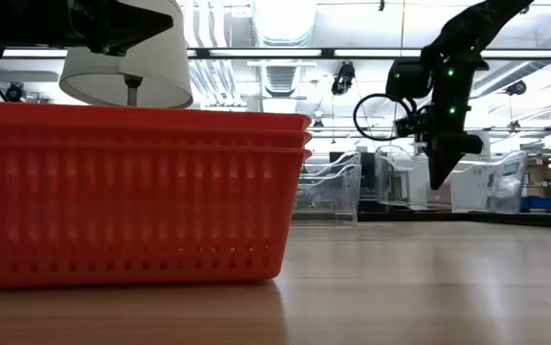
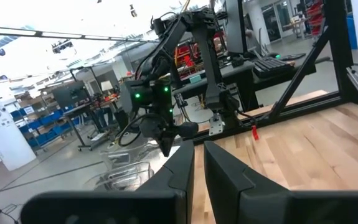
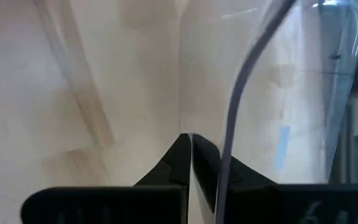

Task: Stack baskets by color
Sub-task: Stack the transparent bin on the stacked transparent bins

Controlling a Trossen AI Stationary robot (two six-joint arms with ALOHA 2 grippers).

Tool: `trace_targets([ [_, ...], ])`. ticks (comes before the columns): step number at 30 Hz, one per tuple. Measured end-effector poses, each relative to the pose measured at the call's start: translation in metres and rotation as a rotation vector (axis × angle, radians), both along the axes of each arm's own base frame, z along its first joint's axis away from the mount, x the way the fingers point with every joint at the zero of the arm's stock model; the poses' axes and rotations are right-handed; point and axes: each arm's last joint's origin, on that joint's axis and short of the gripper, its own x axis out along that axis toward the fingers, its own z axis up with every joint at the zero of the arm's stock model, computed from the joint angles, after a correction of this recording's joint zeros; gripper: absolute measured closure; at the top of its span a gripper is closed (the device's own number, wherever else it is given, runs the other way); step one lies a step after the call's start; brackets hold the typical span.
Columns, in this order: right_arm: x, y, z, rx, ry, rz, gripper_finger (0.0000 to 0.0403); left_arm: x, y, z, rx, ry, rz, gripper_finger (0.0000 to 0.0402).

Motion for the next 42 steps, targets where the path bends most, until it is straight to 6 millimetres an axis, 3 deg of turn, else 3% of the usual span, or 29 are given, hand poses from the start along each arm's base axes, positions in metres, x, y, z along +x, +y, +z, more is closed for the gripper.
trace_targets([
  [6, 0.001, 0.005, 0.007, -0.047, 0.062, -0.01, 0.0394, 0.0, 0.0, 0.001, -0.001, -0.006, 0.0, 0.0382],
  [10, 0.004, 0.003, 0.024, -0.031, 0.077, -0.063, 0.0394, -0.001, 0.0, 0.004, 0.002, -0.017, 0.002, 0.0382],
  [17, 0.007, -0.001, 0.069, -0.075, 0.082, -0.107, 0.0394, -0.004, 0.001, 0.007, 0.015, -0.037, 0.006, 0.0382],
  [26, 0.014, -0.001, 0.128, -0.08, 0.003, -0.164, 0.0394, -0.01, 0.003, 0.029, 0.122, -0.105, 0.036, 0.0382],
  [33, 0.046, 0.007, 0.145, -0.045, 0.044, -0.129, 0.0394, -0.015, 0.004, 0.032, 0.118, -0.129, 0.039, 0.0382],
  [42, 0.094, 0.004, 0.16, -0.028, 0.021, -0.042, 0.0394, -0.013, 0.003, 0.029, 0.119, -0.113, 0.037, 0.0382],
])
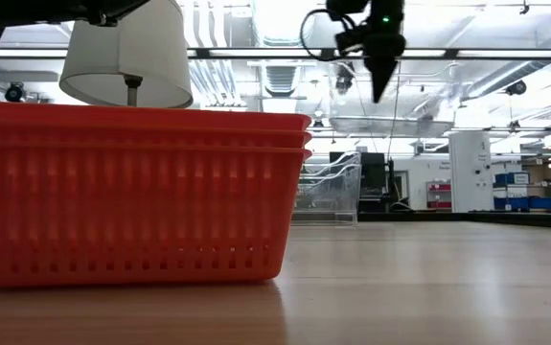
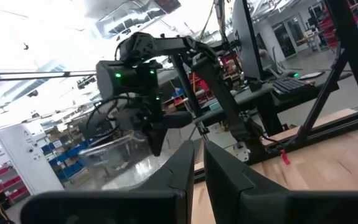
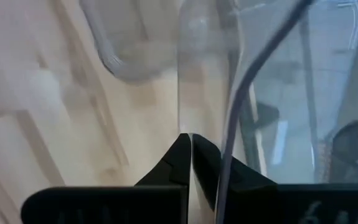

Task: Stack baskets by color
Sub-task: Stack the transparent bin on the stacked transparent bins

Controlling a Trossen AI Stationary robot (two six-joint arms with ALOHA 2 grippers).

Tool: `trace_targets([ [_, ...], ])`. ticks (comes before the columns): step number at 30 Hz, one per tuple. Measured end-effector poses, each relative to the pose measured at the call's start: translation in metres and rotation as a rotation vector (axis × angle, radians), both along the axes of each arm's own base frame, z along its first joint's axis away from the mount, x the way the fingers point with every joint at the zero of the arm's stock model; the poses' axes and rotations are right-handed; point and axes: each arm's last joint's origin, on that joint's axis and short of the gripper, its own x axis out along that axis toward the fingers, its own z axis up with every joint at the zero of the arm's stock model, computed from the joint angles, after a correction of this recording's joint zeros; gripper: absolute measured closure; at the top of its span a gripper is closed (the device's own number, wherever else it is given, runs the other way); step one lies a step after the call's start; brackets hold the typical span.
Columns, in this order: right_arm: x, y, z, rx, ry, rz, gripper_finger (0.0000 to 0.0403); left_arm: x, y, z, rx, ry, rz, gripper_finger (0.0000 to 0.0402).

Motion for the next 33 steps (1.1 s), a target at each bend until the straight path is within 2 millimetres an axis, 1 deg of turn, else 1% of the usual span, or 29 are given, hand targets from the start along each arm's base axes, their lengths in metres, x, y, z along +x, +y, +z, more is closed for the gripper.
trace_targets([
  [5, 0.033, 0.001, -0.002, 0.002, -0.004, 0.079, 0.0394, 0.0, 0.0, 0.0, -0.002, -0.001, -0.001, 0.0382],
  [10, 0.067, 0.011, -0.007, -0.006, 0.002, 0.191, 0.0394, 0.0, 0.0, 0.0, -0.002, 0.002, -0.001, 0.0382],
  [16, 0.098, 0.023, -0.013, -0.016, -0.004, 0.281, 0.0394, 0.001, 0.0, -0.002, -0.002, 0.009, -0.002, 0.0382],
  [22, 0.122, 0.031, -0.023, 0.003, -0.006, 0.361, 0.0394, 0.002, -0.001, -0.002, -0.002, 0.013, -0.002, 0.0382],
  [25, 0.131, 0.032, -0.027, 0.019, -0.016, 0.385, 0.0394, 0.003, -0.001, -0.003, -0.001, 0.02, -0.002, 0.0382],
  [33, 0.139, 0.03, -0.038, 0.024, 0.009, 0.389, 0.0394, 0.004, -0.001, -0.004, 0.001, 0.023, -0.002, 0.0382],
])
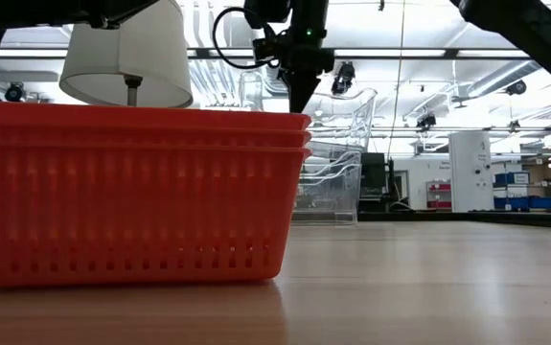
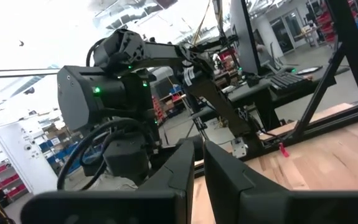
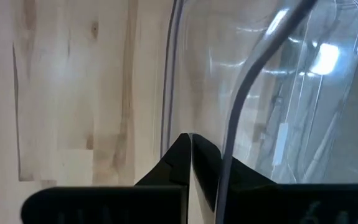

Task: Stack baskets by color
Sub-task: Stack the transparent bin on the stacked transparent bins

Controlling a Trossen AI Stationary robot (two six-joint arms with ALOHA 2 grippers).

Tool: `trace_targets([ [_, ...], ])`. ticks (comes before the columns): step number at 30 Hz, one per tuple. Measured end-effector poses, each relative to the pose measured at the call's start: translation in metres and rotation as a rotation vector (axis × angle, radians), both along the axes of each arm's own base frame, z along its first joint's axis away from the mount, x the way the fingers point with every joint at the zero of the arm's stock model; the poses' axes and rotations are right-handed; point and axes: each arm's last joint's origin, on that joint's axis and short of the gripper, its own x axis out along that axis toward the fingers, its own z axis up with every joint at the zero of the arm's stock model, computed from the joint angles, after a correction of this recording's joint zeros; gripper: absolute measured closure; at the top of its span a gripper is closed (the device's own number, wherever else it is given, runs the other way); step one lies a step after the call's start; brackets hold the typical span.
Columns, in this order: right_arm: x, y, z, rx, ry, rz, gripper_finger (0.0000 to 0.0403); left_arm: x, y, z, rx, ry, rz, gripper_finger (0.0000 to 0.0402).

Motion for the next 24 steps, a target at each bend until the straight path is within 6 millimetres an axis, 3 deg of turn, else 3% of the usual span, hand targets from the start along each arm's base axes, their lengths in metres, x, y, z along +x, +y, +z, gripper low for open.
trace_targets([
  [24, 0.013, 0.019, -0.006, -0.097, -0.012, -0.024, 0.0394, 0.0, 0.0, 0.0, 0.003, 0.001, 0.001, 0.0382],
])
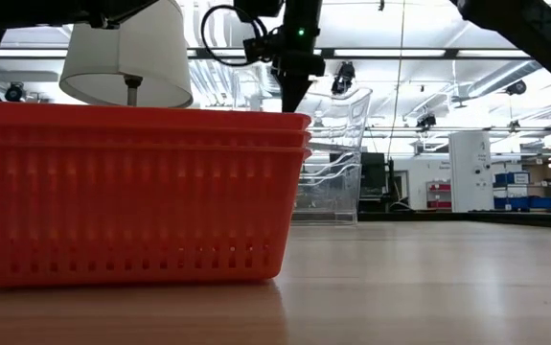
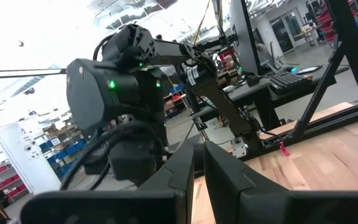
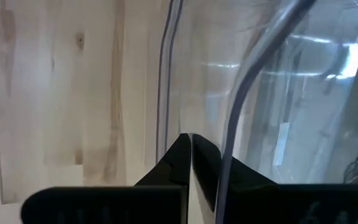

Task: Stack baskets by color
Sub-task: Stack the transparent bin on the stacked transparent bins

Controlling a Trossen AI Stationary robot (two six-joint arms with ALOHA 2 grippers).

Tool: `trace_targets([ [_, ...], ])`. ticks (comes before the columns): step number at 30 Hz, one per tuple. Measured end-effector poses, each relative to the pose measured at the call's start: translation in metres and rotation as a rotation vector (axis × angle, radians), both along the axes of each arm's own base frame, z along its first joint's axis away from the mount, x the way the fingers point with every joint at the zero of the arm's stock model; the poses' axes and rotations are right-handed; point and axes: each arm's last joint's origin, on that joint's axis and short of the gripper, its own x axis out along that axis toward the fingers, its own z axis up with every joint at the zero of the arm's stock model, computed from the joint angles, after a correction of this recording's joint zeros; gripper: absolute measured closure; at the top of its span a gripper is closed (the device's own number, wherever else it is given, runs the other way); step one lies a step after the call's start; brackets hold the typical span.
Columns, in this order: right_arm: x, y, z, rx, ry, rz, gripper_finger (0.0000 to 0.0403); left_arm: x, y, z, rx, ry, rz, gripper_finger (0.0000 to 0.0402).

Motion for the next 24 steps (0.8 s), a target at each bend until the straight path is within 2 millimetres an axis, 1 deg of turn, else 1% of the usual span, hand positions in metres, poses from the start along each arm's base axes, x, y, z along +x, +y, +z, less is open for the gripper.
trace_targets([
  [5, 0.007, 0.0, -0.011, -0.002, 0.017, 0.012, 0.0394, 0.0, 0.0, 0.0, 0.0, 0.0, 0.0, 0.0382],
  [10, 0.009, 0.0, -0.014, -0.004, 0.019, 0.019, 0.0394, 0.0, 0.0, 0.0, 0.0, 0.0, 0.0, 0.0382],
  [24, 0.015, -0.001, -0.013, -0.009, -0.043, -0.006, 0.0394, 0.0, 0.0, 0.0, 0.0, 0.001, 0.0, 0.0382],
])
